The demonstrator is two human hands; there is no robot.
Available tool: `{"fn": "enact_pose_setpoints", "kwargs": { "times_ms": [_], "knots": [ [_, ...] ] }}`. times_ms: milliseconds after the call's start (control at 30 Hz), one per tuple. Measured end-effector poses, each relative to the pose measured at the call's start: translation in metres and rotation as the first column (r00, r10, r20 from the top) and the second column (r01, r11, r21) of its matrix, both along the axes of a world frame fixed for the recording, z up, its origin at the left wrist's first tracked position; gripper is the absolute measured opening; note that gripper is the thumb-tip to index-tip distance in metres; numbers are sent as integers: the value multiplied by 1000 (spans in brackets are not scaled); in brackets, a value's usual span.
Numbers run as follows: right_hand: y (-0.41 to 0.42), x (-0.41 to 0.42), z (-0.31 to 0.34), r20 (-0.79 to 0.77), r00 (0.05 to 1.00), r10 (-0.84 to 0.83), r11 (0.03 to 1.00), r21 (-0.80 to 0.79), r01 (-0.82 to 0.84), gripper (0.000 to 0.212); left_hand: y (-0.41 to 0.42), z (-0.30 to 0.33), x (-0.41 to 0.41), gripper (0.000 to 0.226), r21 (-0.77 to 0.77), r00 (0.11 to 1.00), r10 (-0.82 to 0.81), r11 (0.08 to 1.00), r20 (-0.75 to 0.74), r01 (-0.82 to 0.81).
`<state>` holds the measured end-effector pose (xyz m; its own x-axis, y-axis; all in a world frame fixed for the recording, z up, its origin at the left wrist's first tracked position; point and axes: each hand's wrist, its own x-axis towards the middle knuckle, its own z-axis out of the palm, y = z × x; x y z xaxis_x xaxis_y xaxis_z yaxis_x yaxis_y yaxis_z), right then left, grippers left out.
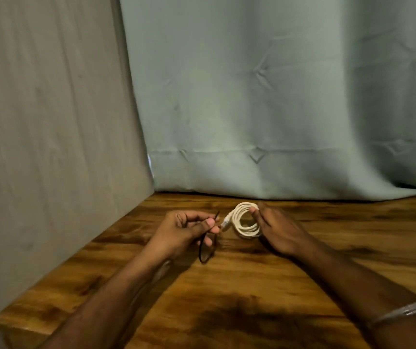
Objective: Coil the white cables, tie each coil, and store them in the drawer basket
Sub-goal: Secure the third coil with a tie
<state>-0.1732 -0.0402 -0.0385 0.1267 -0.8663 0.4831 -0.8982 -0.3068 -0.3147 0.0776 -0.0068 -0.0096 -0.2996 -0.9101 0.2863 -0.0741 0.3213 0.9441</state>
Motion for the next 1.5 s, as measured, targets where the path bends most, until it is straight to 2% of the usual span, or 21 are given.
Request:
{"fn": "enact_pose_setpoints", "kwargs": {
  "times_ms": [200, 333, 467, 533, 633, 833, 967, 1133, 1333, 1500],
  "knots": [
    [-1, 0, 2, 23, 1000, 5, 998, -55, -4, 37, -13, -4, -44, 14, 35, 996, -28, 999, -82, 30],
    [1, 1, 5, -3, 1000, -13, 996, -86, 12, 33, -17, -8, -65, 17, 115, 993, 58, 992, -106, -45],
    [5, 3, 8, 0, 1000, -18, 994, -108, 18, 29, -25, -7, -85, 9, 175, 974, 210, 965, -83, -193],
    [5, 5, 9, 13, 1000, -14, 993, -119, 15, 26, -30, -7, -92, 18, 196, 957, 279, 945, -76, -260],
    [4, 7, 7, 14, 1000, -18, 990, -140, 19, 25, -34, -9, -102, 28, 284, 930, 330, 918, -163, -276],
    [4, 11, 7, 50, 999, 21, 990, -143, -14, 29, -39, -16, -110, 33, 494, 867, 341, 860, -364, -131],
    [6, 16, 7, 85, 995, 55, 988, -150, -42, 23, -32, -19, -111, 19, 487, 847, 236, 873, -476, 31],
    [7, 22, 9, 121, 990, 69, 982, -182, -46, 19, -27, -13, -110, 23, 451, 764, 137, 865, -631, 217],
    [8, 37, 7, 79, 991, 110, 981, -171, -95, 14, -28, -9, -106, 41, 462, 686, 200, 859, -699, 221],
    [6, 38, 2, 107, 986, 125, 974, -204, -101, 8, -34, -11, -103, 40, 524, 724, 253, 834, -641, 173]
  ]
}}
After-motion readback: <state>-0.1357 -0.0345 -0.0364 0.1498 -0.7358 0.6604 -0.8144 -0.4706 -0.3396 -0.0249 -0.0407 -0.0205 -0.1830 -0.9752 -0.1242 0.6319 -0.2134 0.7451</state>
